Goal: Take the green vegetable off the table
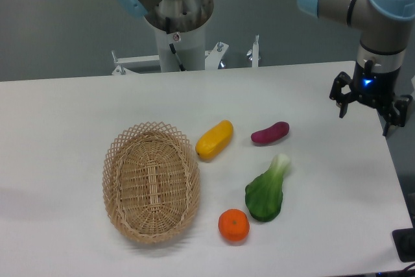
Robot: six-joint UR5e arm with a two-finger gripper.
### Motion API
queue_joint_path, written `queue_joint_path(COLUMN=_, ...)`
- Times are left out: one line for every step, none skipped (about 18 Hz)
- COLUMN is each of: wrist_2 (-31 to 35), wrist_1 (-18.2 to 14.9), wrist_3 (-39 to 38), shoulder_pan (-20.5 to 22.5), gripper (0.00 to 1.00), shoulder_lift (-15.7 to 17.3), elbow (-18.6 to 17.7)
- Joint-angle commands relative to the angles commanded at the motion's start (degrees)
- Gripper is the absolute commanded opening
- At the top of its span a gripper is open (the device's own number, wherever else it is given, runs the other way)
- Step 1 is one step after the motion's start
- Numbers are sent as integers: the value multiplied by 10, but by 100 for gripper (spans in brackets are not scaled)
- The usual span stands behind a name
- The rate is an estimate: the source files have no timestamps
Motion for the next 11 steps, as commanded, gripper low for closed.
queue_joint_path(wrist_2=1, wrist_1=-1, wrist_3=-1, shoulder_pan=0, gripper=100, shoulder_lift=0, elbow=-1)
queue_joint_path(wrist_2=1, wrist_1=0, wrist_3=0, shoulder_pan=0, gripper=100, shoulder_lift=0, elbow=-3)
queue_joint_path(wrist_2=2, wrist_1=-1, wrist_3=-1, shoulder_pan=-1, gripper=100, shoulder_lift=0, elbow=-3)
queue_joint_path(wrist_2=1, wrist_1=-1, wrist_3=0, shoulder_pan=-1, gripper=100, shoulder_lift=0, elbow=-3)
queue_joint_path(wrist_2=0, wrist_1=-1, wrist_3=-1, shoulder_pan=-1, gripper=100, shoulder_lift=0, elbow=-4)
queue_joint_path(wrist_2=-1, wrist_1=-1, wrist_3=-1, shoulder_pan=0, gripper=100, shoulder_lift=0, elbow=-4)
queue_joint_path(wrist_2=-1, wrist_1=-1, wrist_3=-2, shoulder_pan=-1, gripper=100, shoulder_lift=0, elbow=-5)
queue_joint_path(wrist_2=-1, wrist_1=-1, wrist_3=-4, shoulder_pan=-1, gripper=100, shoulder_lift=-1, elbow=-6)
queue_joint_path(wrist_2=-1, wrist_1=-1, wrist_3=-10, shoulder_pan=-1, gripper=100, shoulder_lift=0, elbow=-10)
queue_joint_path(wrist_2=-2, wrist_1=0, wrist_3=-18, shoulder_pan=-2, gripper=100, shoulder_lift=0, elbow=-16)
queue_joint_path(wrist_2=-2, wrist_1=1, wrist_3=-27, shoulder_pan=-3, gripper=100, shoulder_lift=-1, elbow=-18)
